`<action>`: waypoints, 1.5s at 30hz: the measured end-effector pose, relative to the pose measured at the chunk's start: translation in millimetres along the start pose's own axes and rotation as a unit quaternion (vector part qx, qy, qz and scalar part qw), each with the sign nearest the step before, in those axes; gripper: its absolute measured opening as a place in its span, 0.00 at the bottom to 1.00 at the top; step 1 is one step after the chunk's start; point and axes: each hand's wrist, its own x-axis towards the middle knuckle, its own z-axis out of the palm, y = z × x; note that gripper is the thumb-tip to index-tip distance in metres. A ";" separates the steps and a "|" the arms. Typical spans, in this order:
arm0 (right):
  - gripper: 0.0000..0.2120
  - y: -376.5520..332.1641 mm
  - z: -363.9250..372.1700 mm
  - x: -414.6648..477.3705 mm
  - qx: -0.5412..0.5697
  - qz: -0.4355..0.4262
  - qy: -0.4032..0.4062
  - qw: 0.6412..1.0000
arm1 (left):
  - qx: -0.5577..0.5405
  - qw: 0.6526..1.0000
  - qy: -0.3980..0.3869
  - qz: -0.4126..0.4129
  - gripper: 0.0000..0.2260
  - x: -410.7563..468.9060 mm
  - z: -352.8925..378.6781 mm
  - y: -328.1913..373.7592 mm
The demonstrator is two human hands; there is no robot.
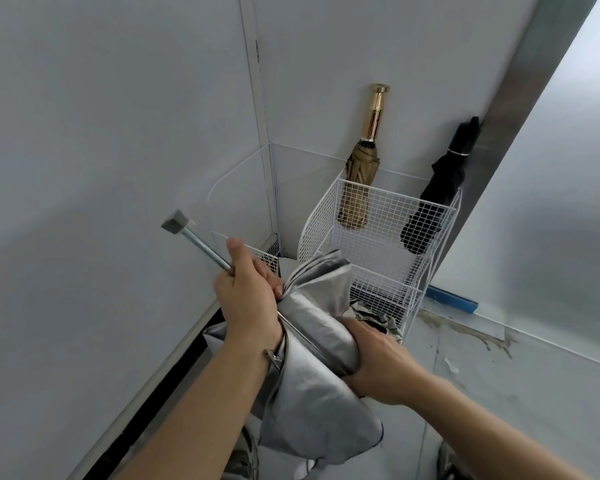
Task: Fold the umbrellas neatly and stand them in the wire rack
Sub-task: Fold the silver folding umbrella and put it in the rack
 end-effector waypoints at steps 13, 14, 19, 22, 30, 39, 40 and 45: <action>0.14 -1.6 -24.2 -11.5 0.324 0.020 -0.200 0.925 | 0.158 0.917 -0.364 0.048 0.09 9.9 -25.3 25.4; 0.17 -2.2 -24.1 -11.6 0.344 0.014 -0.218 0.913 | 0.141 0.918 -0.371 0.020 0.13 11.7 -26.3 24.3; 0.22 0.8 -13.6 -10.2 0.390 0.015 -0.215 0.895 | 0.104 0.907 -0.396 -0.101 0.18 14.8 -22.0 23.7; 0.17 2.8 -6.6 -5.7 0.343 0.033 -0.170 0.923 | 0.132 0.931 -0.337 -0.048 0.05 9.3 -14.7 15.0; 0.12 -12.9 -26.8 -12.4 0.327 -0.072 0.230 0.914 | 0.202 0.973 -0.108 0.026 0.07 17.2 -19.4 -2.0; 0.03 -12.8 -7.6 -8.2 0.123 -0.049 0.285 0.949 | 0.235 0.961 -0.134 0.051 0.06 11.8 -15.9 -4.5; 0.05 -6.0 -14.0 -3.6 0.158 -0.015 0.292 0.943 | 0.233 0.960 -0.148 0.044 0.04 10.3 -16.2 -3.3; 0.05 -0.6 -23.2 -2.4 0.106 -0.028 0.411 0.905 | 0.227 0.960 -0.160 0.019 0.05 7.1 -17.3 -5.0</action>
